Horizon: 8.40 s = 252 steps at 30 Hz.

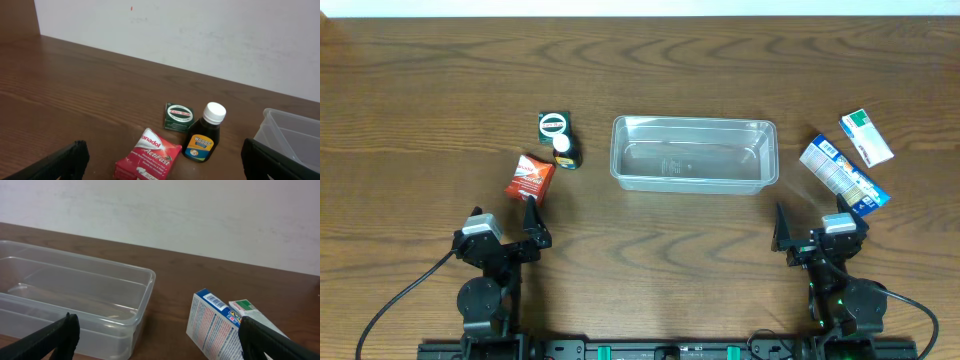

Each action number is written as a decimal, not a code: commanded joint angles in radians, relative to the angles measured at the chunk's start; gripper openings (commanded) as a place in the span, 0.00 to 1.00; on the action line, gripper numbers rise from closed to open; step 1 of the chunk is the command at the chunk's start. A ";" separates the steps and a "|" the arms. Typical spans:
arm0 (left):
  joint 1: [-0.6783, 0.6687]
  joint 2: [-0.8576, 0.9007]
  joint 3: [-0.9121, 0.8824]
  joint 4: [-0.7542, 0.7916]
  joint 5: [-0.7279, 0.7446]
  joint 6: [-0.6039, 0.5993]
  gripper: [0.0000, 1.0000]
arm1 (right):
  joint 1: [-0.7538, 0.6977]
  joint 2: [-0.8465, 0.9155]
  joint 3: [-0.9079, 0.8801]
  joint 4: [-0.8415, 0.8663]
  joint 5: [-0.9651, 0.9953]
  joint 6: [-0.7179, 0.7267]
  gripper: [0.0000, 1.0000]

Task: Pack container
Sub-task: 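Move the right gripper toward the blue cooling-patch box, then grasp the blue cooling-patch box with the right gripper, then lift the blue box and carry it over the clear container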

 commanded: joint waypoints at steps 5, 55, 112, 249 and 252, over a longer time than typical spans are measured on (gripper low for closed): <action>0.004 0.002 -0.017 -0.042 -0.030 -0.004 0.98 | -0.021 -0.002 -0.002 -0.007 0.074 0.008 0.99; 0.004 0.002 -0.017 -0.042 -0.031 -0.005 0.98 | -0.021 -0.002 -0.002 -0.007 0.074 0.009 0.99; 0.004 0.002 -0.017 -0.042 -0.031 -0.004 0.98 | -0.227 1.291 1.404 -0.950 -0.132 -0.113 0.99; 0.004 0.002 -0.017 -0.042 -0.031 -0.004 0.98 | 0.391 1.839 1.472 -0.876 0.040 -1.085 0.01; 0.004 0.002 -0.017 -0.042 -0.031 -0.004 0.98 | 0.387 1.839 1.457 -0.860 0.040 -1.085 0.01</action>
